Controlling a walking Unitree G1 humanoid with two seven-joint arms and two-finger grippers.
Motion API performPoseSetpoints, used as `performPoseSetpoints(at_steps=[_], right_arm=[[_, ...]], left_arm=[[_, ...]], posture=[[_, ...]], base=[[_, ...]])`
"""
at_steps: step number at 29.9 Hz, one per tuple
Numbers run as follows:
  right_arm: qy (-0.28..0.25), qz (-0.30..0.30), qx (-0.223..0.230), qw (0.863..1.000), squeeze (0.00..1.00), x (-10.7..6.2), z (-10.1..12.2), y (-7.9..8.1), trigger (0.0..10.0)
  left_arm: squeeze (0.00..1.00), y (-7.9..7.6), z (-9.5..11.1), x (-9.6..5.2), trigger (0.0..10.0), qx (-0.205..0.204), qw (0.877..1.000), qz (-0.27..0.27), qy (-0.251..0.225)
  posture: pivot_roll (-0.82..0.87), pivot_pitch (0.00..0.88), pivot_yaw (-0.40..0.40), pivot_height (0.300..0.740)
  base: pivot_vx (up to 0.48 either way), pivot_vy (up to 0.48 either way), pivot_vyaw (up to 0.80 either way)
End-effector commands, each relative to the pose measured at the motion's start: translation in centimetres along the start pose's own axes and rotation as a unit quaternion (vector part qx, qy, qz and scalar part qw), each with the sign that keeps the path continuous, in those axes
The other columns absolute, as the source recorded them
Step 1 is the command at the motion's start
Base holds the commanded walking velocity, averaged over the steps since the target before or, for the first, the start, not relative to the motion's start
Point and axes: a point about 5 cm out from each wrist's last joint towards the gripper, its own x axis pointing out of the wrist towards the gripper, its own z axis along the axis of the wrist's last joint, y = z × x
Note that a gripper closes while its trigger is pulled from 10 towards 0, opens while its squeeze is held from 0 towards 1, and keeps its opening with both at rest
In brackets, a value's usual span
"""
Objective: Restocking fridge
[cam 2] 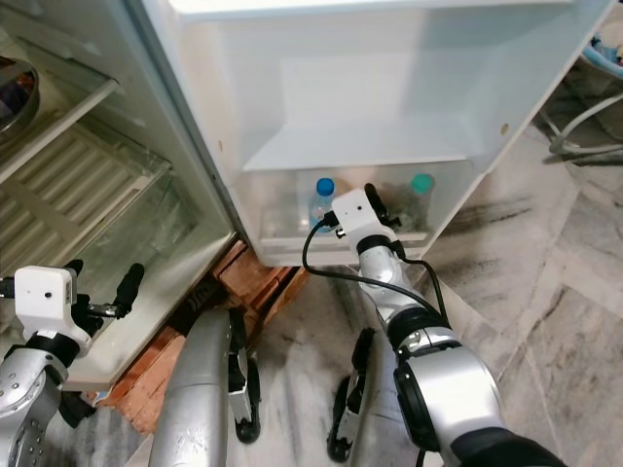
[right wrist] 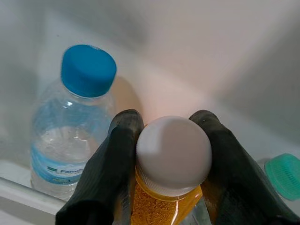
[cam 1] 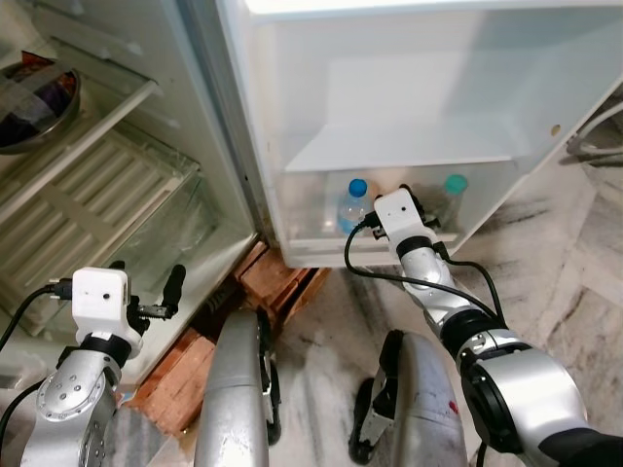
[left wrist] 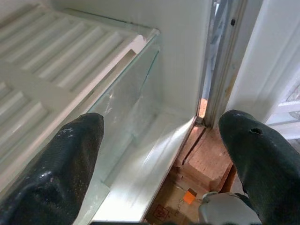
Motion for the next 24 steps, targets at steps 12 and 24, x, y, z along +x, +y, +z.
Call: performPoseSetpoints(at_steps=[12, 24], right_arm=[[0.085, -0.100, -0.028, 0.991, 1.00, -0.7, -3.2, -3.9, 10.0], [0.044, -0.101, -0.013, 0.994, 1.00, 0.0, -1.5, -3.8, 10.0]], left_arm=[[0.00, 0.5, -0.1, 0.0, 10.0, 0.010, 1.000, 0.006, 0.007], [0.00, 0.5, 0.0, 0.6, 10.0, 0.013, 1.000, 0.003, 0.006]], posture=[[0.34, 0.261, 0.040, 0.587], [0.33, 0.245, 0.044, 0.587]], base=[[0.000, 0.000, 0.00], [0.000, 0.000, 0.00]])
